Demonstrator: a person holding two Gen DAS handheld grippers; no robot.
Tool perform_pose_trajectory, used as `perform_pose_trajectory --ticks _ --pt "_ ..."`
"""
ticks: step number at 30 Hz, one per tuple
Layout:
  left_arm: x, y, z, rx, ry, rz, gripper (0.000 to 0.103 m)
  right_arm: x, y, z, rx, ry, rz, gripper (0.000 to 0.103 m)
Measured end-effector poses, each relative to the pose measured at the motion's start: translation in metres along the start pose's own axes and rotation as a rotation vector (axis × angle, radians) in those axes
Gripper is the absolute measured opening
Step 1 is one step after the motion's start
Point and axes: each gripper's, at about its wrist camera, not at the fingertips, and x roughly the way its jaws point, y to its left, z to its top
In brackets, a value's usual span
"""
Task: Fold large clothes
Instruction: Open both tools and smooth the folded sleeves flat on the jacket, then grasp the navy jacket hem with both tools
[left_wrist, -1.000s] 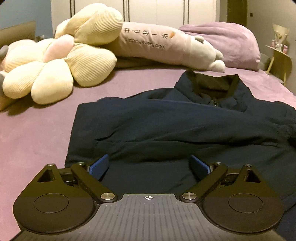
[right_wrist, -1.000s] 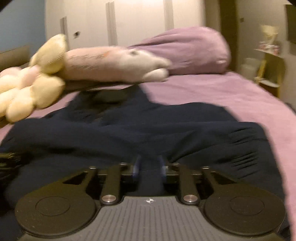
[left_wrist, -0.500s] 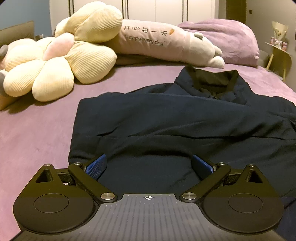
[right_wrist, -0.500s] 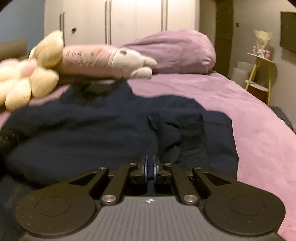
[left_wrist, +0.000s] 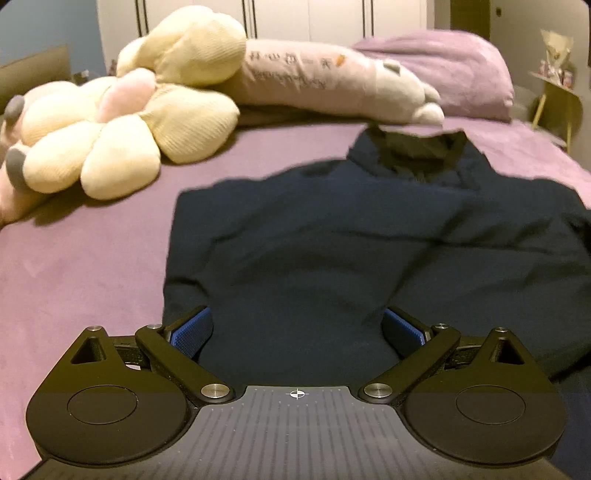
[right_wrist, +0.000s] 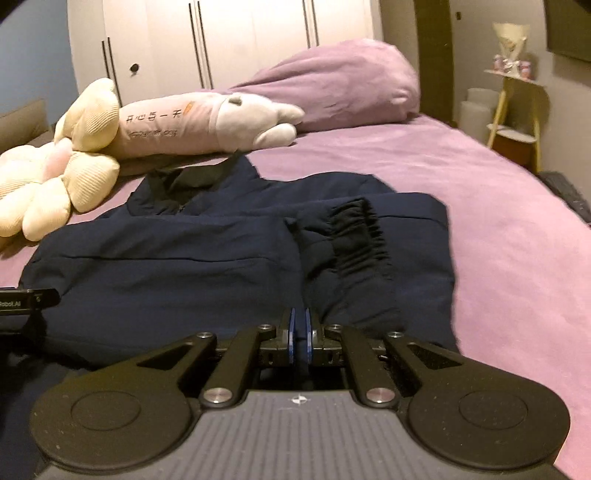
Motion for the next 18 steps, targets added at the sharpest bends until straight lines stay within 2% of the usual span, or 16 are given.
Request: perform_pose_trajectory --ticks 4,8,9,10,11,12,16,18 --pt "-0.010 0.004 -0.007 0.014 0.006 -0.016 0.102 0.005 0.012 -0.001 -0.077 0.063 -0.038 0.006" --pt "-0.037 0.021 -0.025 0.014 0.018 -0.066 0.102 -0.010 0.005 0.008 -0.014 0.103 -0.029 0.006" --pt "-0.047 0.030 -0.034 -0.010 0.032 -0.087 0.102 -0.020 0.003 0.006 -0.006 0.111 -0.038 0.014" --pt "-0.058 0.037 -0.042 -0.033 0.044 -0.104 0.102 -0.031 0.001 0.000 0.006 0.119 -0.055 0.043" --pt "-0.070 0.046 -0.052 -0.055 0.050 -0.122 0.102 -0.044 -0.003 -0.009 0.023 0.125 -0.064 0.055" --pt "-0.084 0.055 -0.064 -0.073 0.054 -0.142 0.102 -0.059 -0.009 -0.019 0.038 0.128 -0.053 0.060" --pt "-0.145 0.095 -0.115 -0.116 0.064 -0.193 0.102 -0.131 -0.042 -0.071 0.128 0.181 0.034 0.061" --pt "-0.169 0.113 -0.137 -0.146 0.084 -0.182 0.102 -0.161 -0.061 -0.094 0.204 0.220 0.064 0.061"
